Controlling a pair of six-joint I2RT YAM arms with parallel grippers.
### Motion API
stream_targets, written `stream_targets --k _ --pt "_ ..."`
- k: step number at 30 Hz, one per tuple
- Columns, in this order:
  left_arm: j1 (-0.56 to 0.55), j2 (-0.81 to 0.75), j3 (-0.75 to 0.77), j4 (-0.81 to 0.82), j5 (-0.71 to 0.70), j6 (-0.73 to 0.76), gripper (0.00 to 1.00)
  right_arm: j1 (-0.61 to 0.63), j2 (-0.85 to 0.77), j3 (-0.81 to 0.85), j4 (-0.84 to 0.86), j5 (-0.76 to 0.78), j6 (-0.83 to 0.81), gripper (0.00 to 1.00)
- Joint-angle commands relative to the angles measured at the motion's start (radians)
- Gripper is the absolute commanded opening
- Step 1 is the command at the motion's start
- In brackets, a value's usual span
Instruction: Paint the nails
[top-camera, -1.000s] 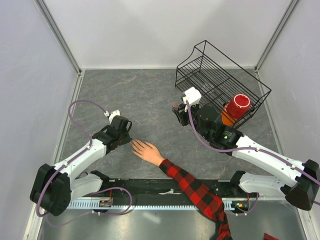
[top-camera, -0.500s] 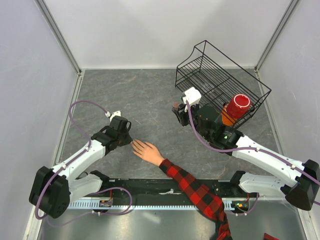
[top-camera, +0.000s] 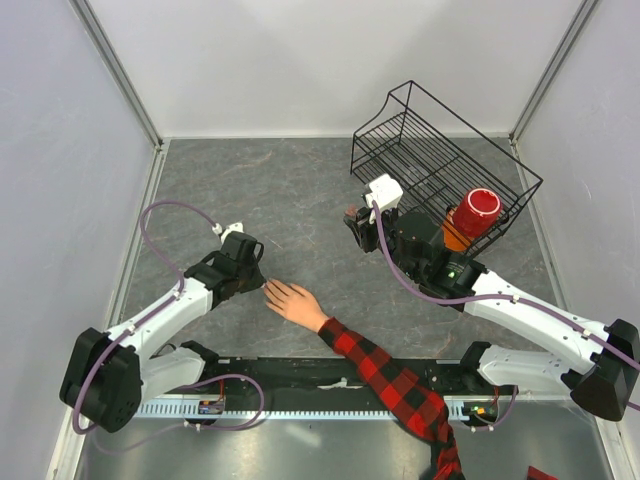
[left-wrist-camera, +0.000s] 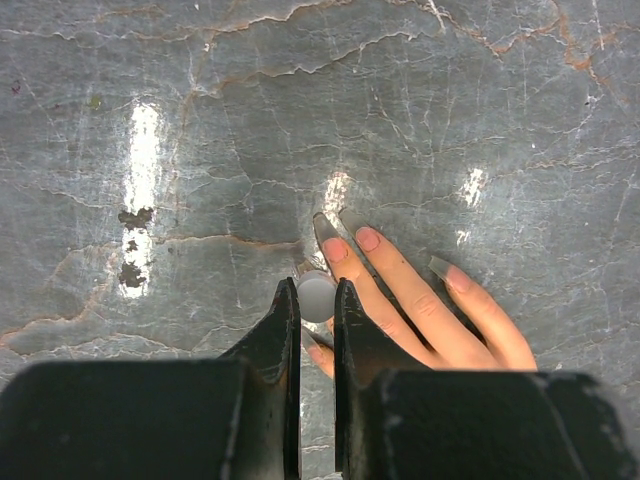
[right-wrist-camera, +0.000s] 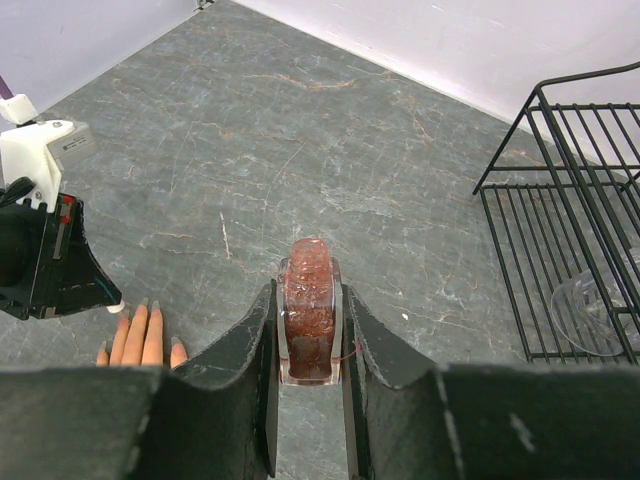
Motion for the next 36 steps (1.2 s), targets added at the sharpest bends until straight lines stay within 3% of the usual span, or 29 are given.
stream_targets --k 1,36 --pt "0.004 0.015 0.023 0.027 -0.020 0.031 0.02 -0.002 -0.015 0.044 0.028 -0.011 0.008 0.00" --pt "0.006 0.051 0.075 0.051 -0.107 0.051 0.02 -0.004 0.001 0.042 0.033 -0.011 0.007 0.00"
